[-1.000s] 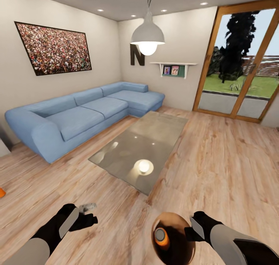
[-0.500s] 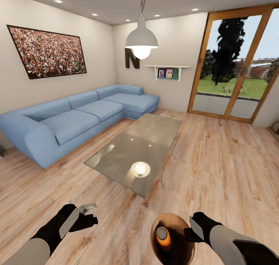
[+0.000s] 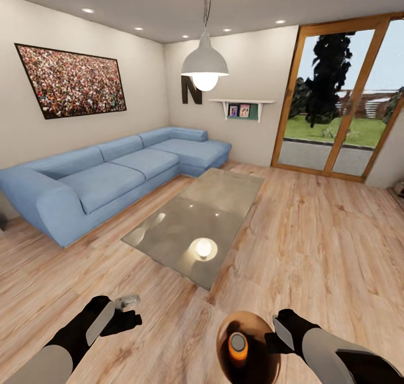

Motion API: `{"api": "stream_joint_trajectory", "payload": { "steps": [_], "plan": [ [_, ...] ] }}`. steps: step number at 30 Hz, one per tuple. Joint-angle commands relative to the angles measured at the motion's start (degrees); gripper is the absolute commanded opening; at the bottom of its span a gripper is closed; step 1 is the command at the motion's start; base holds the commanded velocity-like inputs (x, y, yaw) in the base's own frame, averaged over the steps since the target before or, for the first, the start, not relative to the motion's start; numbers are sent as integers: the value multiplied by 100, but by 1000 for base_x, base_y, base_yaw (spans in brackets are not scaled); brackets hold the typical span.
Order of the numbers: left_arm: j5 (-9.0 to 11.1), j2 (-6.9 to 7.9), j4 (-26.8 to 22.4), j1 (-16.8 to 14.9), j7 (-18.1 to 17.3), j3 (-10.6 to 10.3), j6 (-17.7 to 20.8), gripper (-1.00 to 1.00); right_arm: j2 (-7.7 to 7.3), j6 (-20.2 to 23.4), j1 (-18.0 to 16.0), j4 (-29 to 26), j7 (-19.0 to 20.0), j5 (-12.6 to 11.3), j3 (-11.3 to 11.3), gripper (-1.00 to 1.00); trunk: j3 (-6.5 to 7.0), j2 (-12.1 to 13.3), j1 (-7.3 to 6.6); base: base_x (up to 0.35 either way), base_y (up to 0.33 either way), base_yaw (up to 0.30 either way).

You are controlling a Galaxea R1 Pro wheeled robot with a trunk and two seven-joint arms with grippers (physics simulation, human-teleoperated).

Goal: Put the three can of soda from the living room inside the tash can in the kitchen.

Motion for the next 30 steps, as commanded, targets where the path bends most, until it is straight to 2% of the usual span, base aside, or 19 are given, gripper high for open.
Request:
{"api": "stream_joint_trajectory", "payload": {
  "steps": [1,21,25,26,27,30],
  "plan": [
    [0,0,0,0,0,0,0,100,1,-4,1,-2,24,-40,-50,-100,10,0,0,0,0,0],
    [0,-14,5,0,8,0,-75,100,14,-12,12,0,27,-40,-44,-100,196,0,0,0,0,0],
    [0,-17,5,0,9,0,-85,100,15,-352,95,44,61,-7,-29,-100,229,0,0,0,0,0],
    [0,-18,5,0,9,0,-86,100,21,-601,188,48,70,0,-16,-100,234,0,0,0,0,0],
    [0,-18,5,0,9,0,-87,100,47,-823,267,60,76,4,-8,-100,237,0,0,0,0,0],
    [0,-18,5,0,10,0,-89,100,142,-1071,355,74,75,19,-6,-100,242,0,0,0,0,0]
  ]
}}
